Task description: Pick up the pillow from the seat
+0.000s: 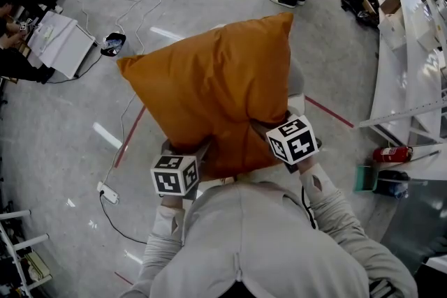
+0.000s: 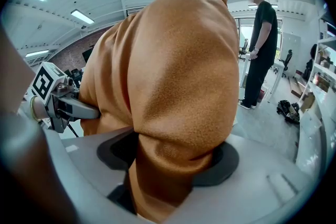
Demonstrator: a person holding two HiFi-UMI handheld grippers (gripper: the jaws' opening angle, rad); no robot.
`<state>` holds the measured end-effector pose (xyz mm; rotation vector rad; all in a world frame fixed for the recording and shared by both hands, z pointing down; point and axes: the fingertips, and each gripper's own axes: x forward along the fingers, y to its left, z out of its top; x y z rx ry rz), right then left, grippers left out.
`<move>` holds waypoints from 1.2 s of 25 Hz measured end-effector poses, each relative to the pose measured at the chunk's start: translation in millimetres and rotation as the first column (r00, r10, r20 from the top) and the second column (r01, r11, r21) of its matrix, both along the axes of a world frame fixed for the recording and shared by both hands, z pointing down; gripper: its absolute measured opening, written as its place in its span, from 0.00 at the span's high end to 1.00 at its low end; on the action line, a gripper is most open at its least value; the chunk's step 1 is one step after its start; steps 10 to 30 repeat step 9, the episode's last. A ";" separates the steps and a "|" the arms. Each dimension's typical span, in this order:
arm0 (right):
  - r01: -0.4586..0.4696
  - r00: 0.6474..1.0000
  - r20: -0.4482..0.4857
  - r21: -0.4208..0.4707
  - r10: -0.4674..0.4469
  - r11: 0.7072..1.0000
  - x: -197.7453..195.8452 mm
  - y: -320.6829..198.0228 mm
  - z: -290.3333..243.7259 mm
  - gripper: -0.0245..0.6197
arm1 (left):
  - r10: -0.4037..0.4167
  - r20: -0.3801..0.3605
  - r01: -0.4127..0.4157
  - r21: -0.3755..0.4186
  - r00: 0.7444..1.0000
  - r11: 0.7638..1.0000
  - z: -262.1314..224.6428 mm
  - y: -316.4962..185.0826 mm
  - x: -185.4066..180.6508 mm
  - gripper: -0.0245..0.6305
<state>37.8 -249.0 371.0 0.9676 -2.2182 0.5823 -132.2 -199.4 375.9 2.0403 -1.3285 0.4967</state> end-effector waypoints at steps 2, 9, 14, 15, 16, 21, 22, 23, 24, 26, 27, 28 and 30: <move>-0.003 1.000 0.001 0.002 0.003 1.000 -0.7 -1.4 0.2 0.53 | 0.003 0.001 -0.003 0.001 1.000 1.000 0.2 -2.0 -0.8 0.45; -0.009 1.000 0.002 0.003 0.009 1.000 -2.0 -7.5 0.0 0.53 | 0.006 0.001 -0.006 0.003 1.000 1.000 -0.1 -8.9 -2.4 0.45; -0.009 1.000 0.002 0.003 0.009 1.000 -2.0 -7.5 0.0 0.53 | 0.006 0.001 -0.006 0.003 1.000 1.000 -0.1 -8.9 -2.4 0.45; -0.009 1.000 0.002 0.003 0.009 1.000 -2.0 -7.5 0.0 0.53 | 0.006 0.001 -0.006 0.003 1.000 1.000 -0.1 -8.9 -2.4 0.45; -0.009 1.000 0.002 0.003 0.009 1.000 -2.0 -7.5 0.0 0.53 | 0.006 0.001 -0.006 0.003 1.000 1.000 -0.1 -8.9 -2.4 0.45; -0.009 1.000 0.002 0.003 0.009 1.000 -2.0 -7.5 0.0 0.53 | 0.006 0.001 -0.006 0.003 1.000 1.000 -0.1 -8.9 -2.4 0.45; -0.009 1.000 0.002 0.003 0.009 1.000 -2.0 -7.5 0.0 0.53 | 0.006 0.001 -0.006 0.003 1.000 1.000 -0.1 -8.9 -2.4 0.45; -0.009 1.000 0.002 0.003 0.009 1.000 -2.0 -7.5 0.0 0.53 | 0.006 0.001 -0.006 0.003 1.000 1.000 -0.1 -8.9 -2.4 0.45; -0.009 1.000 0.002 0.003 0.009 1.000 -2.0 -7.5 0.0 0.53 | 0.006 0.001 -0.006 0.003 1.000 1.000 -0.1 -8.9 -2.4 0.45; -0.009 1.000 0.002 0.003 0.009 1.000 -2.0 -7.5 0.0 0.53 | 0.006 0.001 -0.006 0.003 1.000 1.000 -0.1 -8.9 -2.4 0.45; -0.009 1.000 0.002 0.003 0.009 1.000 -2.0 -7.5 0.0 0.53 | 0.006 0.001 -0.006 0.003 1.000 1.000 -0.1 -8.9 -2.4 0.45; -0.009 1.000 0.002 0.003 0.009 1.000 -2.0 -7.5 0.0 0.53 | 0.006 0.001 -0.006 0.003 1.000 1.000 -0.1 -8.9 -2.4 0.45; -0.009 1.000 0.002 0.003 0.009 1.000 -2.0 -7.5 0.0 0.53 | 0.006 0.001 -0.006 0.003 1.000 1.000 -0.1 -8.9 -2.4 0.45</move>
